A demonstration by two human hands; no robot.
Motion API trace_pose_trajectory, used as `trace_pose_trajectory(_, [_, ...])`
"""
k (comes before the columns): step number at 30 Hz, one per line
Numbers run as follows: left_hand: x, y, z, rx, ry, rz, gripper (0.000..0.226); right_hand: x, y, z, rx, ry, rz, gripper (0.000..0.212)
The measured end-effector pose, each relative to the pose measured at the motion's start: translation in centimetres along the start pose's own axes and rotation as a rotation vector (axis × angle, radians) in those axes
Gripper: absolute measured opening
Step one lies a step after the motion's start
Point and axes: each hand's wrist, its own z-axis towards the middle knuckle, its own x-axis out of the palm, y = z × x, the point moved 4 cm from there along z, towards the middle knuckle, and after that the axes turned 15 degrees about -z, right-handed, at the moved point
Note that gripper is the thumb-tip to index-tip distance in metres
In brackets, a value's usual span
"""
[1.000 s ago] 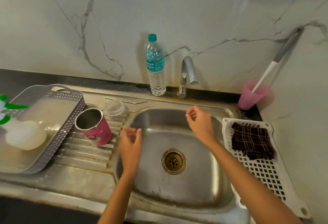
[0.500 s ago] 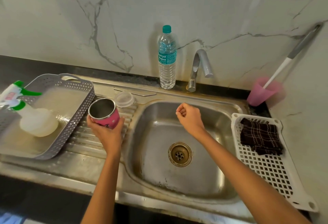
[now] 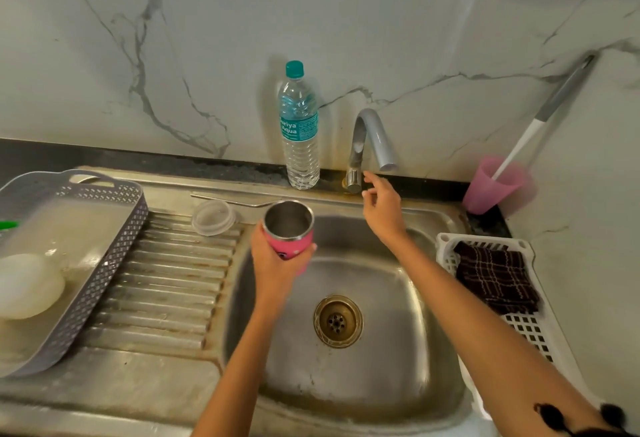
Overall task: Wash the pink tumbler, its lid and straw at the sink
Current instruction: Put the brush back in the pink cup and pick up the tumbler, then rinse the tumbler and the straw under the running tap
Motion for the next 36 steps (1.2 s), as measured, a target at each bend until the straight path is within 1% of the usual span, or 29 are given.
trace_pose_trajectory(6, [4.6,2.2,0.5,-0.026,0.174,0.054,0.098,1.1,0.5,1.1,-0.076,-0.046,0.024,0.043])
trace_pose_trajectory(12, [5.9,3.8,1.3,-0.025,0.225,0.133,0.099,1.2,0.0,1.5,-0.157,-0.029,-0.059,0.051])
trace_pose_trajectory(15, [6.5,3.9,1.5,-0.006,0.254,0.165,0.099,1.7,-0.1,1.7,-0.185,0.054,-0.059,0.056])
trace_pose_trajectory(18, [7.0,4.3,1.5,0.004,0.287,0.180,0.099,1.9,-0.5,2.0,-0.151,0.162,-0.014,0.058])
trace_pose_trajectory(21, [7.6,4.8,1.4,0.006,0.319,0.190,0.101,1.3,-0.4,1.9,-0.125,0.277,-0.025,0.062])
trace_pose_trajectory(24, [8.0,5.3,1.2,-0.003,0.337,0.198,0.102,0.7,0.3,0.9,-0.121,0.387,-0.003,0.057])
trace_pose_trajectory(25, [8.1,5.4,1.1,0.003,0.346,0.201,0.102,0.4,0.6,0.1,-0.147,0.383,-0.011,0.053])
trace_pose_trajectory(26, [8.1,5.5,1.1,0.008,0.351,0.204,0.101,0.1,0.9,-1.1,-0.193,0.331,-0.044,0.047])
trace_pose_trajectory(28, [8.0,5.7,1.0,0.021,0.350,0.221,0.098,-0.9,1.2,-4.0,-0.286,0.175,-0.100,0.033])
trace_pose_trajectory(29, [8.1,5.7,0.9,0.028,0.351,0.235,0.096,-1.0,1.2,-5.5,-0.332,0.151,-0.130,0.031])
trace_pose_trajectory(30, [8.2,5.8,0.8,0.033,0.358,0.265,0.092,-0.7,1.3,-6.8,-0.366,0.185,-0.170,0.034])
trace_pose_trajectory(31, [8.5,5.8,0.7,0.047,0.373,0.308,0.088,-0.2,1.4,-7.6,-0.364,0.235,-0.197,0.037])
trace_pose_trajectory(32, [8.9,5.9,0.5,0.073,0.396,0.370,0.083,0.5,1.5,-8.0,-0.308,0.292,-0.214,0.038])
trace_pose_trajectory(34, [9.3,5.9,0.1,0.111,0.442,0.441,0.078,1.8,0.9,-7.7,-0.054,0.414,-0.106,0.041])
trace_pose_trajectory(35, [9.2,5.7,0.1,0.112,0.463,0.438,0.080,1.8,0.9,-7.7,0.036,0.470,-0.033,0.044])
trace_pose_trajectory(36, [8.9,5.5,0.3,0.121,0.483,0.429,0.082,1.6,0.8,-7.8,-0.005,0.511,-0.009,0.048])
